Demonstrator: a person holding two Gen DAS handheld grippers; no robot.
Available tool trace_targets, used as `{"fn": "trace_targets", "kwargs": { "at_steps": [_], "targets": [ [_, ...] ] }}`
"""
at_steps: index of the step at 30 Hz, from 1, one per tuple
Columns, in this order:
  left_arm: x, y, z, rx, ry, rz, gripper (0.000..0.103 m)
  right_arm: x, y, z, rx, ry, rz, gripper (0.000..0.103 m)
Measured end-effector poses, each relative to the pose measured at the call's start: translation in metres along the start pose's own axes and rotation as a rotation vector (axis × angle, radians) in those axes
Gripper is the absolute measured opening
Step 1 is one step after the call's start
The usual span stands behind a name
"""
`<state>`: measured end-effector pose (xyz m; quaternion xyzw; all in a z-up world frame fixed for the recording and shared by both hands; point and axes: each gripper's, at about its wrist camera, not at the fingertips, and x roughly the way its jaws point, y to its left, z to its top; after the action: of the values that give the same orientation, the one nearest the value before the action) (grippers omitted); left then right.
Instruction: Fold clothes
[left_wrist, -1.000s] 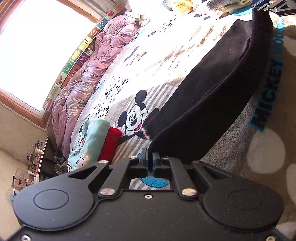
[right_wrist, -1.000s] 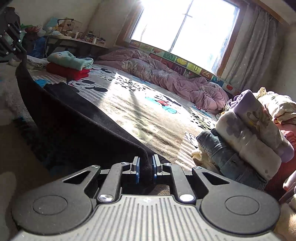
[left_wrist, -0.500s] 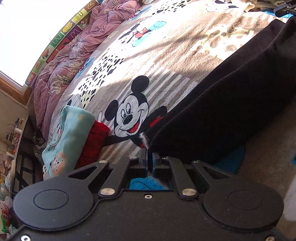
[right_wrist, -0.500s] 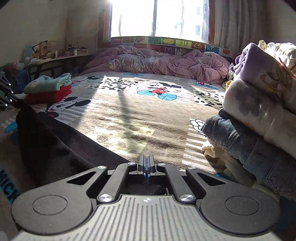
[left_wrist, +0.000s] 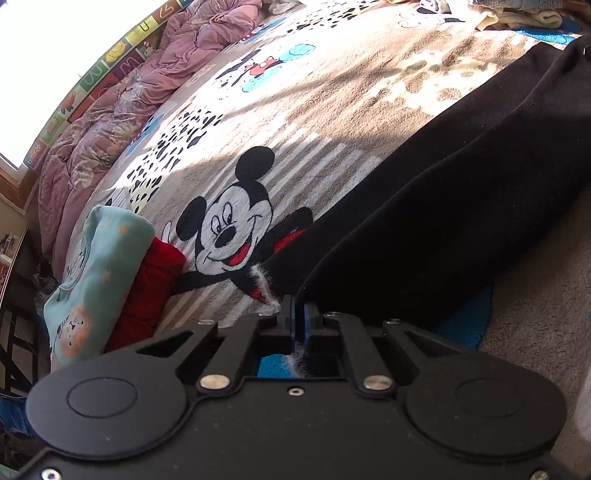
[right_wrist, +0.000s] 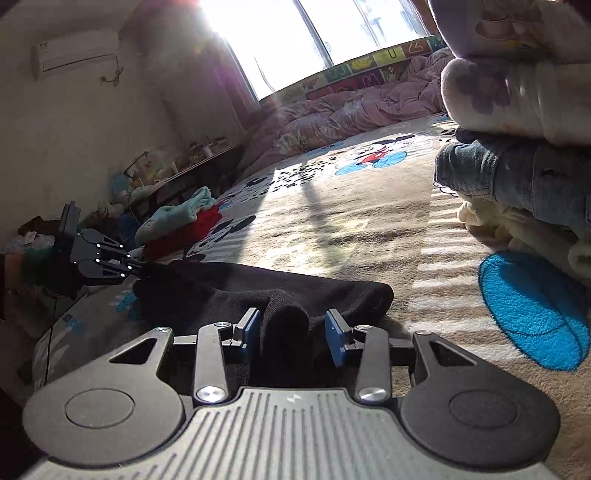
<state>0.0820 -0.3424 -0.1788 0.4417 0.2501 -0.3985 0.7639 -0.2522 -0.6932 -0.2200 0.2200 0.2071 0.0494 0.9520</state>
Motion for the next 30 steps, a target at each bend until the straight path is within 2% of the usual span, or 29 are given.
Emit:
{"fn": "trace_targets", "kwargs": {
  "at_steps": [1, 2, 6, 12, 15, 19, 23, 28, 30],
  "targets": [
    [-0.003, 0.003, 0.002, -0.014, -0.007, -0.009, 0.004, -0.002, 0.001, 0.000, 0.002, -0.011, 0.015, 0.022],
    [-0.006, 0.008, 0.004, -0.032, -0.017, -0.020, 0.004, -0.005, 0.002, 0.004, 0.010, -0.035, 0.030, 0.020],
    [-0.017, 0.030, 0.016, -0.128, -0.067, -0.051, 0.004, -0.013, 0.003, 0.017, 0.042, -0.120, 0.076, 0.019],
    [-0.007, 0.048, 0.041, -0.210, -0.090, -0.051, 0.004, 0.007, -0.024, 0.031, 0.199, -0.147, 0.018, 0.019],
    [0.008, 0.047, 0.049, -0.223, -0.067, -0.053, 0.004, 0.022, -0.042, 0.029, 0.298, -0.137, 0.000, 0.019],
    [0.035, 0.045, 0.049, -0.226, 0.006, -0.058, 0.004, 0.035, -0.053, 0.024, 0.350, -0.137, -0.038, 0.018],
    [0.053, 0.053, 0.040, -0.282, 0.052, -0.078, 0.004, 0.039, -0.059, 0.021, 0.373, -0.146, -0.062, 0.018],
    [0.056, 0.060, 0.037, -0.331, 0.049, -0.116, 0.003, 0.030, -0.061, 0.020, 0.386, -0.205, -0.059, 0.017],
    [0.058, 0.059, 0.037, -0.333, 0.057, -0.122, 0.004, 0.036, -0.063, 0.018, 0.385, -0.165, -0.094, 0.017]
  ]
}}
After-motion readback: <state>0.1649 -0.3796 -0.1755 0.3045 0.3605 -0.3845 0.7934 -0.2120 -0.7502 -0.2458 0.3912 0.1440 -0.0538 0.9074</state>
